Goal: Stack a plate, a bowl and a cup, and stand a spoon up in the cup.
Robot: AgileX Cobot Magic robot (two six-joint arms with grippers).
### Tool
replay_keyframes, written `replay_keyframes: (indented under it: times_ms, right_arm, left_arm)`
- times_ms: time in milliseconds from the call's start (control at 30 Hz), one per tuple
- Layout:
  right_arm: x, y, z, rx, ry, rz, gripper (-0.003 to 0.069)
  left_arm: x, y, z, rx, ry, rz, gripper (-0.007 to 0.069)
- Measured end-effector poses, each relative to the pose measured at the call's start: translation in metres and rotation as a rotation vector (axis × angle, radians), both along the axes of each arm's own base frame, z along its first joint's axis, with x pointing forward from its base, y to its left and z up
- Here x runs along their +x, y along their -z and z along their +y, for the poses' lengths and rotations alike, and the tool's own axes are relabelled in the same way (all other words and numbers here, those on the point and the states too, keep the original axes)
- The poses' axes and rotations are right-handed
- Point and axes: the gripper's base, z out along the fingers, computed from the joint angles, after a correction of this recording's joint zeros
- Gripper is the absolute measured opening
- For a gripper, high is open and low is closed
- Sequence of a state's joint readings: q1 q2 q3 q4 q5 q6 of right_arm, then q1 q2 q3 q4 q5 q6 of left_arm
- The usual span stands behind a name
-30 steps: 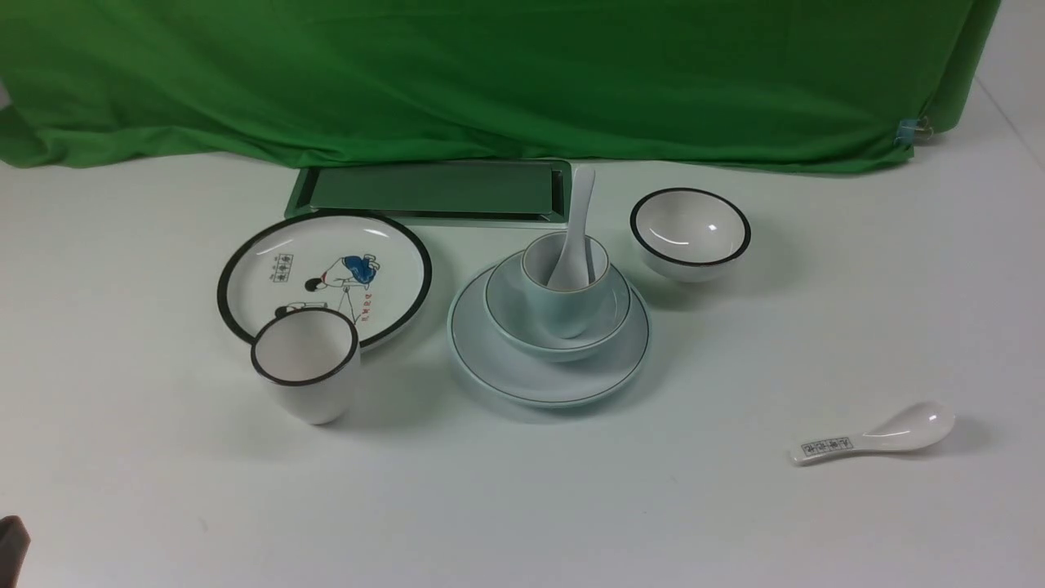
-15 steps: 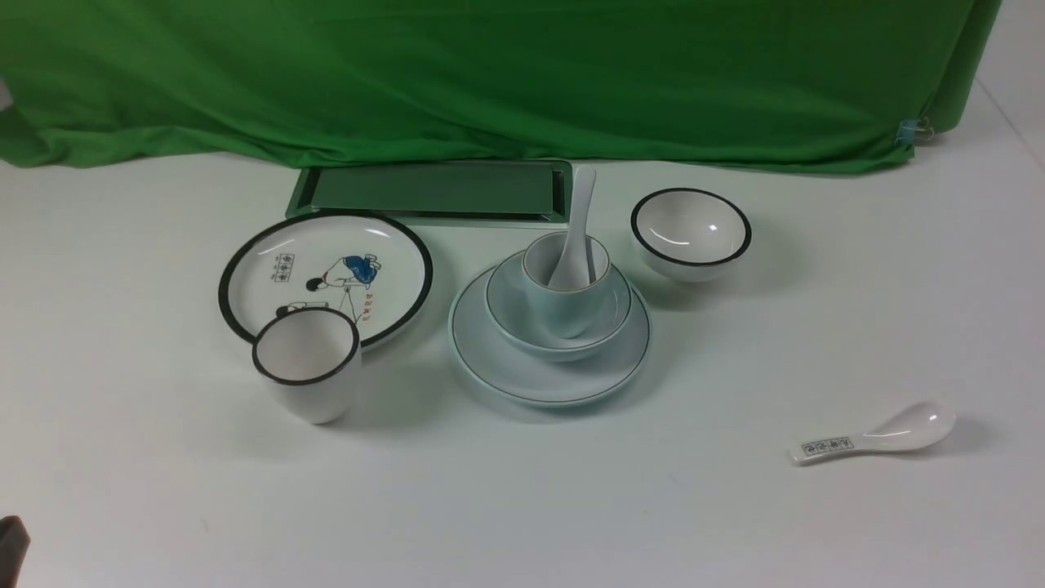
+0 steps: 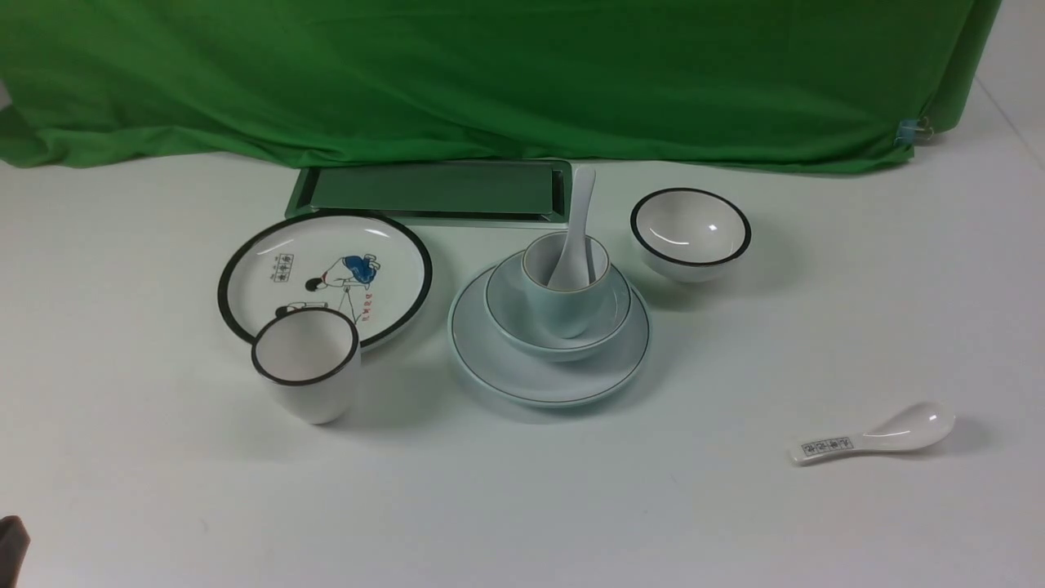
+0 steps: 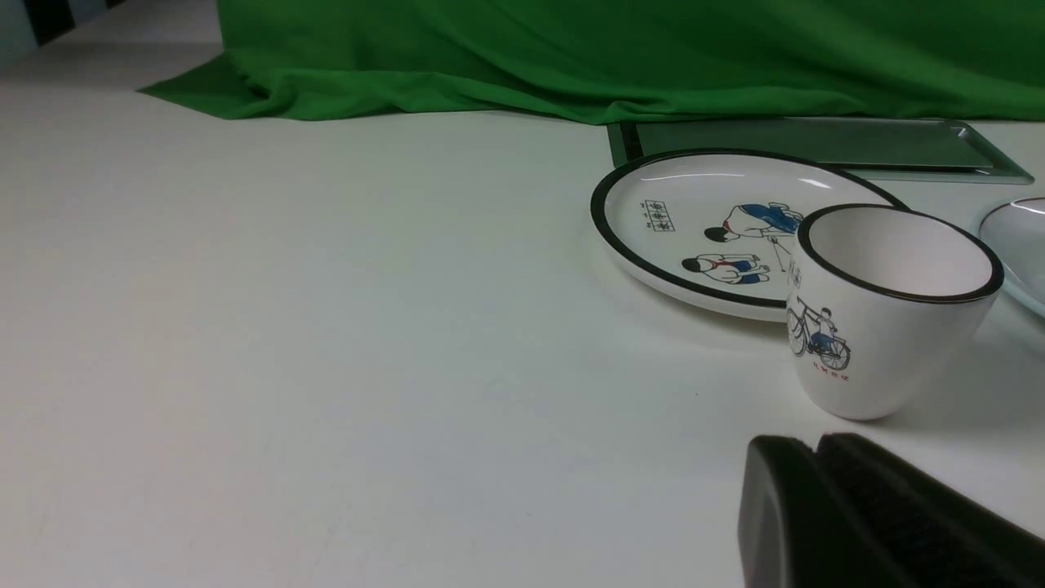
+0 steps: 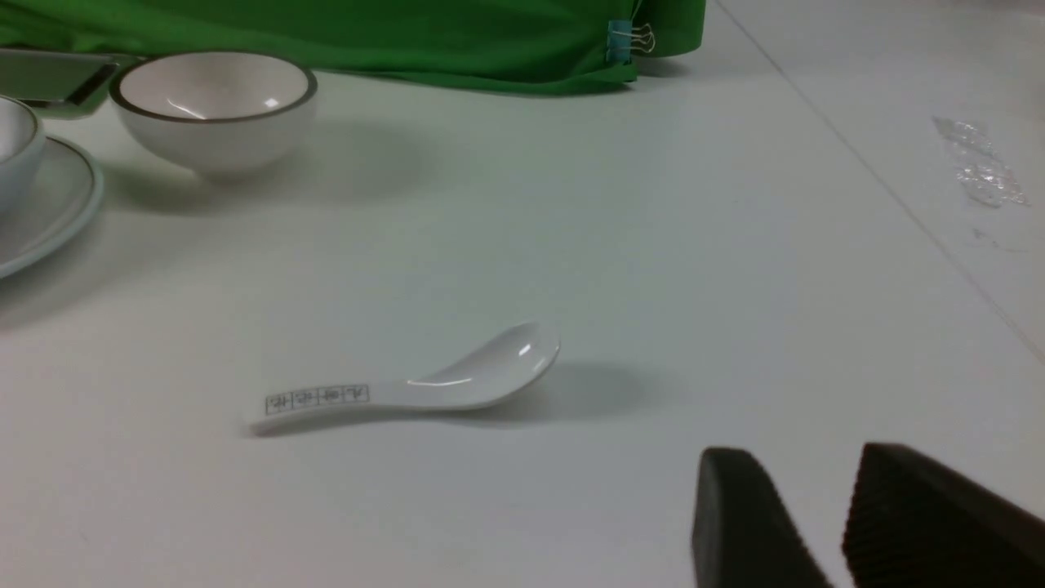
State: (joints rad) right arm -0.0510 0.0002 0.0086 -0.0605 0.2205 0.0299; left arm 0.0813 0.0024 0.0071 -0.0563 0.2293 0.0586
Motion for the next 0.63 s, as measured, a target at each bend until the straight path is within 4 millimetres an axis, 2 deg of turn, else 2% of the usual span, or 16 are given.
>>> replay_keyframes:
  times_ms: [633]
  right_arm:
    - [0.0000, 0.0000, 0.0000, 0.000, 0.000, 0.000, 0.0241]
  left_arm:
    - [0.0000, -0.0002, 0.0008, 0.037, -0.003, 0.000, -0.0009]
